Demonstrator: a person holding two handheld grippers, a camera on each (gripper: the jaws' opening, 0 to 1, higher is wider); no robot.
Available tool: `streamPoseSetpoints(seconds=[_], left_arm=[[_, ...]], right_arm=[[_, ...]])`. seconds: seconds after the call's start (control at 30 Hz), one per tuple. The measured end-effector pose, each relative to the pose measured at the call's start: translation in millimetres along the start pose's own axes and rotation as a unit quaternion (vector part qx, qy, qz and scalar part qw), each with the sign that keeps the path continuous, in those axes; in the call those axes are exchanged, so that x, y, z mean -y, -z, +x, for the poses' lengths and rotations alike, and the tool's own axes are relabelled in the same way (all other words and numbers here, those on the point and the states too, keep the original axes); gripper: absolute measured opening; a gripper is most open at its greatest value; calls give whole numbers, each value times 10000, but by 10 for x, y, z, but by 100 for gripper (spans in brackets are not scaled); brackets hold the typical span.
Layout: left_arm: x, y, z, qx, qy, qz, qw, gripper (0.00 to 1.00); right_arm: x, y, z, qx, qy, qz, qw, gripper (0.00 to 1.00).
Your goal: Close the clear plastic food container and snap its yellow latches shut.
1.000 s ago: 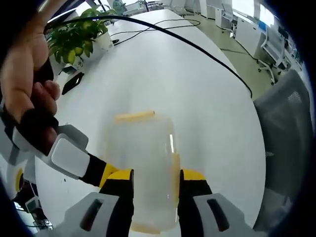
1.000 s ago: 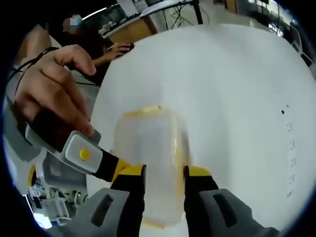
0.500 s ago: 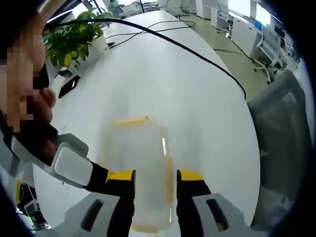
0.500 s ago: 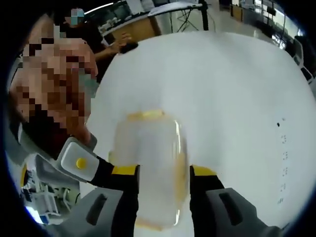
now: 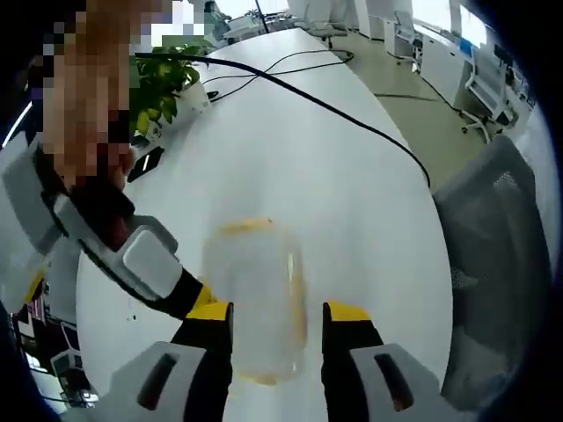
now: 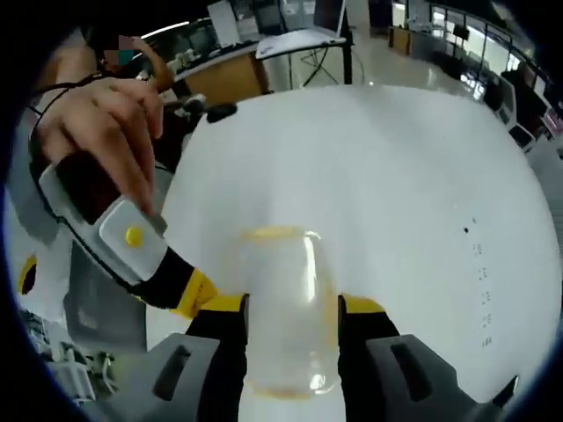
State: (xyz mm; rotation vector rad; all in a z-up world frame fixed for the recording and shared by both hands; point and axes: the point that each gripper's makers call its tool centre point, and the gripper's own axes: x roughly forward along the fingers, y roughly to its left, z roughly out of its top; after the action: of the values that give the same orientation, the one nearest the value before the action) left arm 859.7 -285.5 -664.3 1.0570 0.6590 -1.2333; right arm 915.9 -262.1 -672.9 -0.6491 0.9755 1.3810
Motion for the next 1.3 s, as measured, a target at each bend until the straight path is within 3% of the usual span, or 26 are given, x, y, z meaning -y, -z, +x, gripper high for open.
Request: streamPoseSetpoints(seconds=[0.5,0.87,1.07,1.23,1.27,1.3], left_arm=[[49,336,-251,-21,-474,-766,9959,34],[19,656,-246,-34,-775,-1637,9835,34],[-38,811,-252,64,-1066,-2466,9632,34],[-93,915,-266,200,-1285,-3181,9391,34],[-110,926,-273,207,-1343,-3179,9383,34],[-120,935,-279,240,-1395,-3289,9337,34]], right_arm=[[-313,112,-216,351,583,501,9964,37],[-482,284,-189,525,950,982,9892,37],[-494,414,-202,840,1324,1544,9755,37],[-413,544,-236,1242,1700,2095,9549,37],[-412,568,-236,1274,1738,2186,9517,37],[-413,610,-239,1295,1797,2286,9480,36]])
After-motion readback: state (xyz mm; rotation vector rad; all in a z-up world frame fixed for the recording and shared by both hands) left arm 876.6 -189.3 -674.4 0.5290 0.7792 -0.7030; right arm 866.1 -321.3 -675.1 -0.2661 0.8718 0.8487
